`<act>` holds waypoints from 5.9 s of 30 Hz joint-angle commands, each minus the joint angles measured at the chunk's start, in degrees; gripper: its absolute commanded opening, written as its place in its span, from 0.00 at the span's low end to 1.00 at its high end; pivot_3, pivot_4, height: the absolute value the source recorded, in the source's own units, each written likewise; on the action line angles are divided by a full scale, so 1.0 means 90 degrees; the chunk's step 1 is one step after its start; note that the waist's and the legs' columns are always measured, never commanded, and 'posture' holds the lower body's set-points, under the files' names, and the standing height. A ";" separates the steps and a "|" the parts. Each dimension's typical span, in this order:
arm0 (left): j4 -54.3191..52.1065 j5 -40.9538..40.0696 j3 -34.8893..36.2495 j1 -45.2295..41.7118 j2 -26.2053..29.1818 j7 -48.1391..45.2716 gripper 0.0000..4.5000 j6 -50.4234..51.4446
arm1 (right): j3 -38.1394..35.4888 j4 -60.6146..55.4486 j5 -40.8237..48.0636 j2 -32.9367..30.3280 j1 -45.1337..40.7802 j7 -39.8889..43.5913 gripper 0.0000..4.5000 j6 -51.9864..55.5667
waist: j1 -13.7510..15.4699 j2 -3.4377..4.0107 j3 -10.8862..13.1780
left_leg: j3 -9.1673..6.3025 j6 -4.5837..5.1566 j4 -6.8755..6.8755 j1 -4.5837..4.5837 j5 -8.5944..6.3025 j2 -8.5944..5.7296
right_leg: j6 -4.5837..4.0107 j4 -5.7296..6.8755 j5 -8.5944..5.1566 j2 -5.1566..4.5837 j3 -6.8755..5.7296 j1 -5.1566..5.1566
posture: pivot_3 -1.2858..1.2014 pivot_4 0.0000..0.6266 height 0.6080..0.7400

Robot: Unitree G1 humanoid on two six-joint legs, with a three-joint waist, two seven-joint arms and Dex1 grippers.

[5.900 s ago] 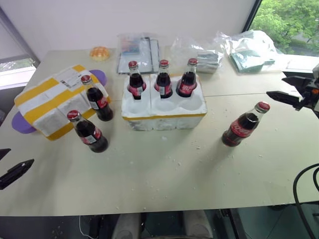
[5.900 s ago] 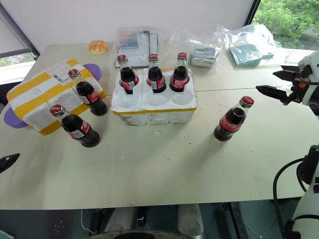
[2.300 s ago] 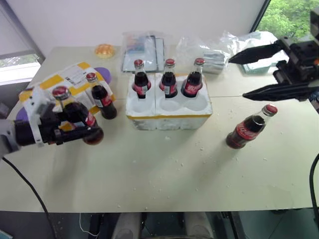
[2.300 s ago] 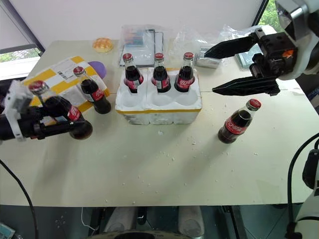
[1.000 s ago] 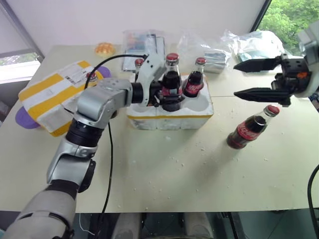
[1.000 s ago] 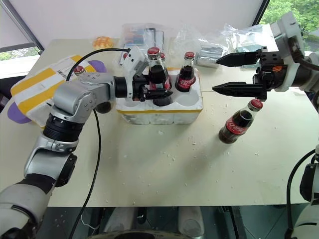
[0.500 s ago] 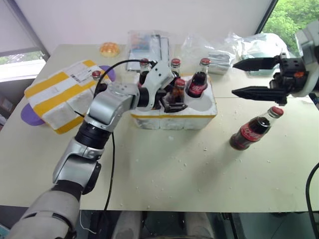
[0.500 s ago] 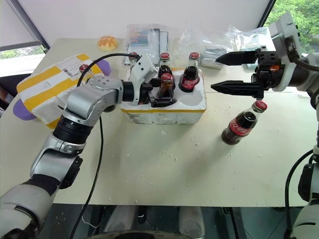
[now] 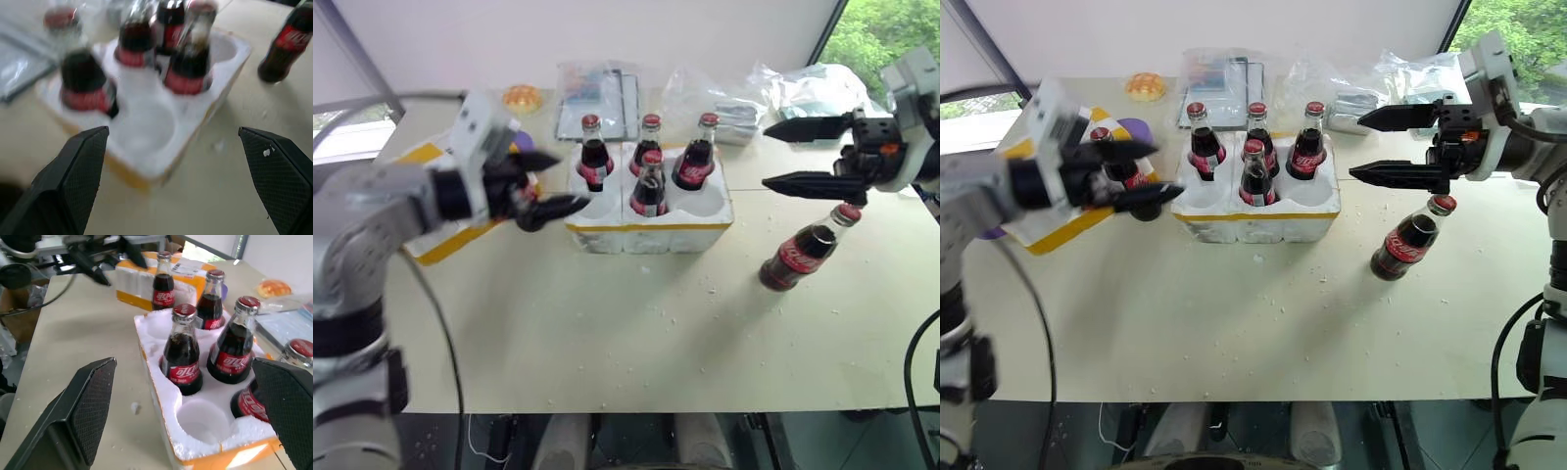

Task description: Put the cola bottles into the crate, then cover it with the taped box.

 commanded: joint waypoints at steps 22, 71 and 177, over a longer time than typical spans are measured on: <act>0.1543 0.1816 -0.0222 0.0450 -0.1776 0.2828 0.98 -0.2178 | -0.0011 0.0051 -0.0093 0.0117 -0.0580 0.0034 1.00 0.0018 | 0.0157 -0.0005 -0.0003 | 0.0001 -0.0008 0.0000 0.0005 0.0004 -0.0002 | -0.0005 -0.0011 0.0011 0.0000 -0.0001 0.0009 | 0.52 0.24 0.98; 0.3344 0.0558 -0.0653 -0.2630 -0.0843 -0.0088 0.63 -0.1812 | -0.0317 -0.0360 0.0098 0.0122 -0.0134 -0.0378 1.00 0.0170 | 0.0159 -0.0018 0.0005 | -0.0002 -0.0011 0.0003 -0.0100 0.0008 -0.0004 | 0.0007 -0.0002 0.0027 0.0000 -0.0004 -0.0095 | 0.52 0.24 0.98; 0.3317 0.0712 -0.2974 -0.2996 -0.1588 -0.3144 0.99 -0.2755 | -0.3900 -0.4054 0.0229 0.2633 0.7157 -0.4129 1.00 -0.0168 | 0.0177 -0.0017 -0.0016 | -0.0003 -0.0012 0.0002 0.0020 0.0017 0.0004 | -0.0013 -0.0030 0.0029 0.0008 0.0009 0.0033 | 0.52 0.24 0.98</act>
